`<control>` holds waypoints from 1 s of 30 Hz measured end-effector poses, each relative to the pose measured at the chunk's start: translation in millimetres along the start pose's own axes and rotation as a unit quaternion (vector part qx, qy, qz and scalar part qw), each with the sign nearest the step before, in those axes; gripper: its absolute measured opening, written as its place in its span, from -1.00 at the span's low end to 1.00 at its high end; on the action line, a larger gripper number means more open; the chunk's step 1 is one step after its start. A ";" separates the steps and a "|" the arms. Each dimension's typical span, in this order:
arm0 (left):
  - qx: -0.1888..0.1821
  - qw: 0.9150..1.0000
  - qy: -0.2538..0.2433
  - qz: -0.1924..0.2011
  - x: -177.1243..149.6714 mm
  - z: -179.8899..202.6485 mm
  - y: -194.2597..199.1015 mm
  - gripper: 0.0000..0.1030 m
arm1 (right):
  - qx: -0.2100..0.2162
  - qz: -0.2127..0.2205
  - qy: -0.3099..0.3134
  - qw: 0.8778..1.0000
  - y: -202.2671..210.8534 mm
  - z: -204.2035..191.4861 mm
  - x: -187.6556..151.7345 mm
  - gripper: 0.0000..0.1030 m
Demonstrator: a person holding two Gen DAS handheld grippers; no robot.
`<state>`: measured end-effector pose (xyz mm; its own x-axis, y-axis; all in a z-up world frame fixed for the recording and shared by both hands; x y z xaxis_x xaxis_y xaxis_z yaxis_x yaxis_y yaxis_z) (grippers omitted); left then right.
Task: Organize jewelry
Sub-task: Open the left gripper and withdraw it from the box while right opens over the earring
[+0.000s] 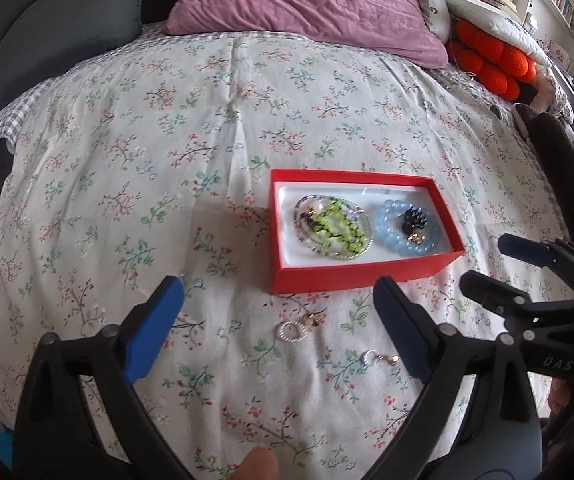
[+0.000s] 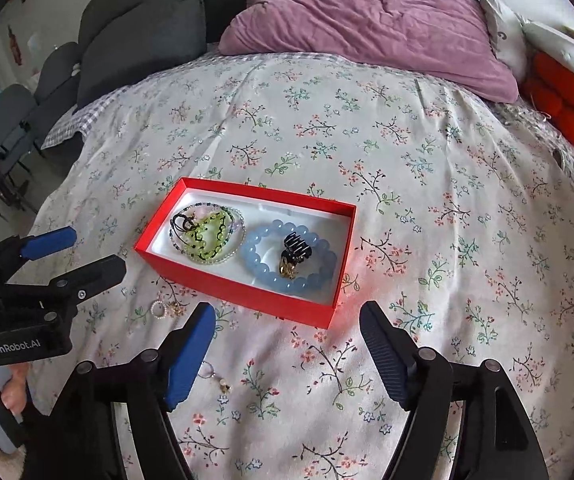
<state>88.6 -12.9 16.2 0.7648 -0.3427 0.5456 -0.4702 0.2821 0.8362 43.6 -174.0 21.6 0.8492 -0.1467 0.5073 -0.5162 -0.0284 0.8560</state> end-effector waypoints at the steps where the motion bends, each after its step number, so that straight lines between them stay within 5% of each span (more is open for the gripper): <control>1: 0.002 1.000 0.002 0.000 -2.0 -3.2 0.8 0.91 | -0.002 -0.001 0.002 1.000 0.2 0.0 -1.6 0.54; 19: 0.039 0.996 -0.058 -0.047 -57.2 -32.0 -32.6 0.92 | -0.021 -0.050 0.021 0.998 -26.8 -6.1 -45.5 0.58; 30: 0.005 0.994 -0.100 -0.052 -76.7 -27.0 -57.1 0.92 | -0.008 -0.073 0.042 0.996 -53.9 -18.3 -77.9 0.58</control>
<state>68.7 21.5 -74.9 0.7070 -0.5418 0.4545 -0.3978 0.2266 0.8890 7.3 -142.9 -62.2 0.9215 -0.0586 0.3840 -0.3860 -0.0267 0.9221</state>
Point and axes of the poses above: each gripper's, at about its wrist camera, not at the fingertips, and y roughly against the way its jaws point, z to its right, x to its top, the point moved 3 cm from there along -y, roughly the way its jaws point, and after that the axes turned 2 degrees about -y, right-handed, at the moved point
